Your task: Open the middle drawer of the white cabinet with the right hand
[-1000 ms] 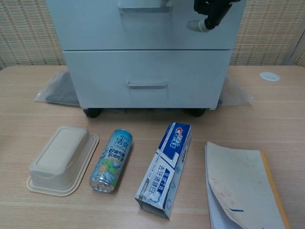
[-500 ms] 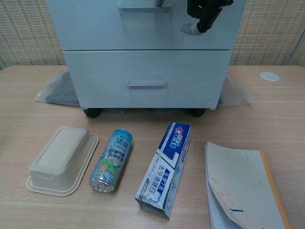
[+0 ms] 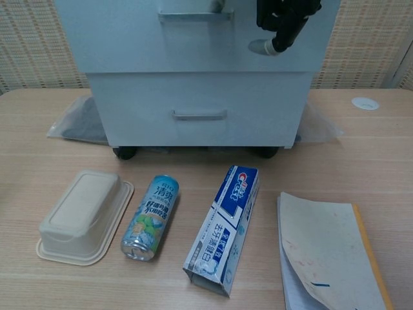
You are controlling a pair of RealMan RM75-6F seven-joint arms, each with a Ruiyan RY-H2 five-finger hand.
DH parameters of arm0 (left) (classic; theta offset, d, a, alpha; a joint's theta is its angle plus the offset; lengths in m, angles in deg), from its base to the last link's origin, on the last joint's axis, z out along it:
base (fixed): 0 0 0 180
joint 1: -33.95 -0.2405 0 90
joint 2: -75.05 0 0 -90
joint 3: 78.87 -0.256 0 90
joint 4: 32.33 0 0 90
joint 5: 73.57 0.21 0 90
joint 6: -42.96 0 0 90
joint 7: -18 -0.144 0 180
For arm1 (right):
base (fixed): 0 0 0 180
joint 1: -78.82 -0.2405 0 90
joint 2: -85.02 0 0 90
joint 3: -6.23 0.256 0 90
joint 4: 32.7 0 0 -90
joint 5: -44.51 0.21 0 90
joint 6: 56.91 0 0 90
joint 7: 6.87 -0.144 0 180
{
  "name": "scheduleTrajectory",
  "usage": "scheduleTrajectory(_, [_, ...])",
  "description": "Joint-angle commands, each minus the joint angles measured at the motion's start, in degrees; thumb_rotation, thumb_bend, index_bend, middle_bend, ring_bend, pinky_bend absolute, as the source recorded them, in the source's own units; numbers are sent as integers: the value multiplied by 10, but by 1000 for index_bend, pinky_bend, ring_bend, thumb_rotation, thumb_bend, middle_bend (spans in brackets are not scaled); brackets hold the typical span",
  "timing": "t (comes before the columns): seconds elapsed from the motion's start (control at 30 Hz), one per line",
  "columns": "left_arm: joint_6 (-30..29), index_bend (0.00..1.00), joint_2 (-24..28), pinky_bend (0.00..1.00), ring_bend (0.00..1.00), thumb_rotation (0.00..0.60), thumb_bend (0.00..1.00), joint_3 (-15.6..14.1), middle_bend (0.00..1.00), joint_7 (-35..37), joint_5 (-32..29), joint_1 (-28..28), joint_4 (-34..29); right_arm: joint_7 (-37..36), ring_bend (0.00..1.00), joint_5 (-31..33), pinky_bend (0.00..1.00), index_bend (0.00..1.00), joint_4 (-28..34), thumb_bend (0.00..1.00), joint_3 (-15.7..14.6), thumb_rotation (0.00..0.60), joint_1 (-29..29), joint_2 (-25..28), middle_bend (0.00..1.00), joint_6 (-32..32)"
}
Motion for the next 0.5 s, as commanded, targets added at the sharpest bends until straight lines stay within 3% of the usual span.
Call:
scheduleTrajectory(0.03, [0,17,0,140,4,600,315,0,17,-1,0,0,-1,5,903,-11,798,164,12,383,-8,600,4,6,897,-8])
scheduleTrajectory(0.5, [2,18,-1,139,4,600,315,-1,17,1,-3,0,2,37,904,-53,798,164,62,382,-43,600,22,19,898,-44])
